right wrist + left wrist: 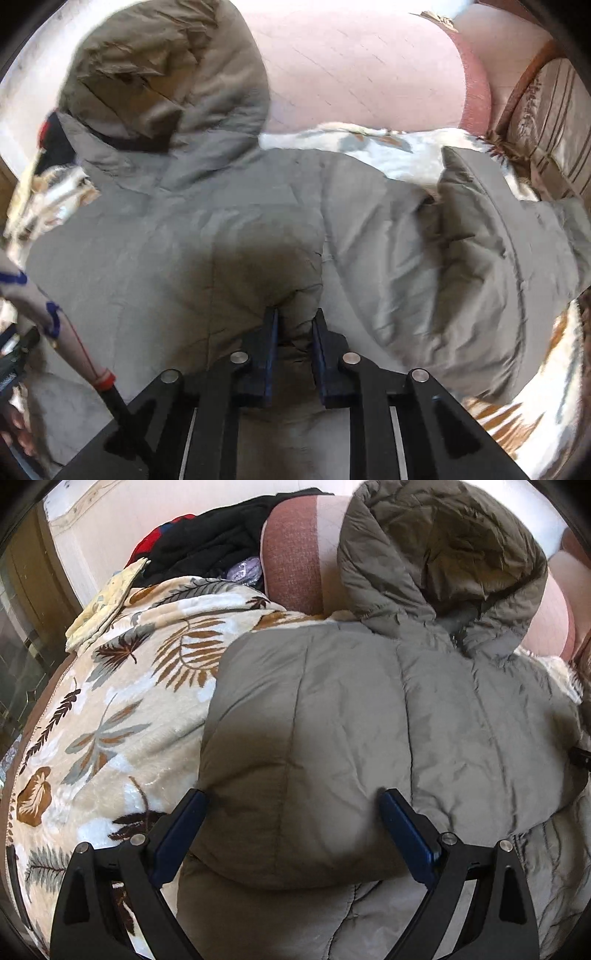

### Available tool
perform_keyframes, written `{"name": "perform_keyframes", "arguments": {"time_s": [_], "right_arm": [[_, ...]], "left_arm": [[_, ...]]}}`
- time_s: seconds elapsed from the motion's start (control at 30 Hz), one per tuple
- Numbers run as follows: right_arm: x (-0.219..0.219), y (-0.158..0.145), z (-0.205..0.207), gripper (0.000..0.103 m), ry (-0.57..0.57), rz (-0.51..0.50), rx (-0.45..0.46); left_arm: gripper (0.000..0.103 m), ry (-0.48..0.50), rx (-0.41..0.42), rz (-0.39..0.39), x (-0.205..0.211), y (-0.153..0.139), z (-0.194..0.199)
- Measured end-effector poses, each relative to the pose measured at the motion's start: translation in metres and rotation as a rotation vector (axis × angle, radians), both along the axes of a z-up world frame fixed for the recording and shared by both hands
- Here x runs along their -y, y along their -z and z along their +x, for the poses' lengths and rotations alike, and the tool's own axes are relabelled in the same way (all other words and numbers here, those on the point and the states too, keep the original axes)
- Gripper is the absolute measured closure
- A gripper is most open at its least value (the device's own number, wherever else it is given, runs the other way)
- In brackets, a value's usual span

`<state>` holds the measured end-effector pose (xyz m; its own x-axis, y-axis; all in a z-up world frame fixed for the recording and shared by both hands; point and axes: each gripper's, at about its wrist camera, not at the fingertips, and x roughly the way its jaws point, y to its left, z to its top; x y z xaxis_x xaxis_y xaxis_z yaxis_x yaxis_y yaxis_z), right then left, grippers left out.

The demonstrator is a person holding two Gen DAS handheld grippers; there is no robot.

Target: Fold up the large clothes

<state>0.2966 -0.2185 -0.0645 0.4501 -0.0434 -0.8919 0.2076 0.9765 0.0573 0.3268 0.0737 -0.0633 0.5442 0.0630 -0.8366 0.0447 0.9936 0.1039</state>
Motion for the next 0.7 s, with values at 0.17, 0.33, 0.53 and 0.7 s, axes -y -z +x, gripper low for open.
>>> {"name": "perform_keyframes", "arguments": {"time_s": [0.17,0.33,0.53,0.7], "right_arm": [[0.000,0.004,-0.001,0.073,-0.026,-0.021,-0.033],[0.031,-0.029,-0.030,0.013,0.000,-0.006,0.037],[0.113,-0.055,-0.078,0.013,0.120,-0.026,0.043],[0.200,-0.058,-0.109,0.011,0.267,-0.014,0.016]], "left_arm": [[0.008,0.005,-0.006,0.017,0.003,-0.004,-0.010],[0.008,0.056,0.044,0.056,0.013,-0.020,-0.045],[0.008,0.118,0.083,0.079,0.040,-0.031,-0.101],[0.008,0.135,0.069,0.030,0.061,-0.032,-0.138]]}}
